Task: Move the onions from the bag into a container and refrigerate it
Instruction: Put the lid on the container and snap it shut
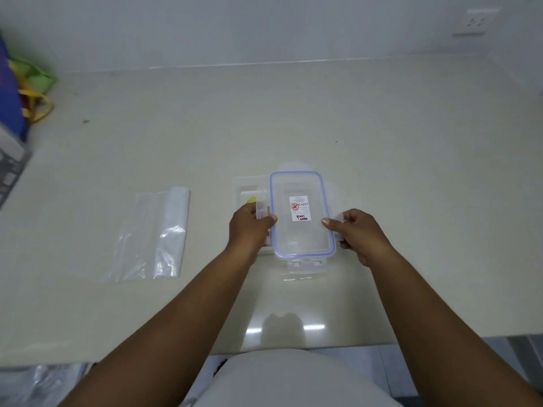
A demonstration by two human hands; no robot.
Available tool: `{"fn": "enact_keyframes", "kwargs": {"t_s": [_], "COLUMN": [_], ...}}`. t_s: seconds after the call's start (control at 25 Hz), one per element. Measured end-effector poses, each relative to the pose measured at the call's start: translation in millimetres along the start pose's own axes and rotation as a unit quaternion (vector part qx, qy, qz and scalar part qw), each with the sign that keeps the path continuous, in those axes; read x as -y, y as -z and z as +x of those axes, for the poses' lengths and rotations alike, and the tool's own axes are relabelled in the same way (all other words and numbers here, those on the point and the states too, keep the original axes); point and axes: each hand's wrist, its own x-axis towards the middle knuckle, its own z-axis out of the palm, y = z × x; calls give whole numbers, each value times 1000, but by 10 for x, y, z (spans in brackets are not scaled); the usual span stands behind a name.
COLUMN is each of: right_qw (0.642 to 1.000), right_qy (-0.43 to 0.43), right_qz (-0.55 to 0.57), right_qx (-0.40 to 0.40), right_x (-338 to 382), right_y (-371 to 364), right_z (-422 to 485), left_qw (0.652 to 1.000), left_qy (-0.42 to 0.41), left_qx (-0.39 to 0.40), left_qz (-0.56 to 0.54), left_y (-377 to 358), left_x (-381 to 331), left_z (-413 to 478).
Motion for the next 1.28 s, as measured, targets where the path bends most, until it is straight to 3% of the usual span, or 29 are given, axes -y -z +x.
{"fn": "enact_keyframes", "kwargs": {"t_s": [0.28,0.68,0.84,1.0,1.16,1.28], "right_qw": [989,978,944,915,922,943], "right_qy": [53,45,100,110,32,3], "right_qz": [-136,-204,-308,-387,-383,-331], "right_qx": [-12,-25,-59,-34,38,37], "right_x": [348,242,303,519,806,833], "right_y": [-817,-963,-979,-1032,-1091,-1121], "right_z": [70,101,78,99,175,253], "left_qw": [994,988,952,923,944,958], "left_qy": [14,27,-61,-24,38,95], "left_qx": [-68,-43,-90,-19,2,16], "left_qz": [85,143,286,383,329,269], "left_y": [589,648,624,595,569,620], "left_x": [55,178,147,-56,-233,-251], "left_z": [268,418,425,496,591,676]}}
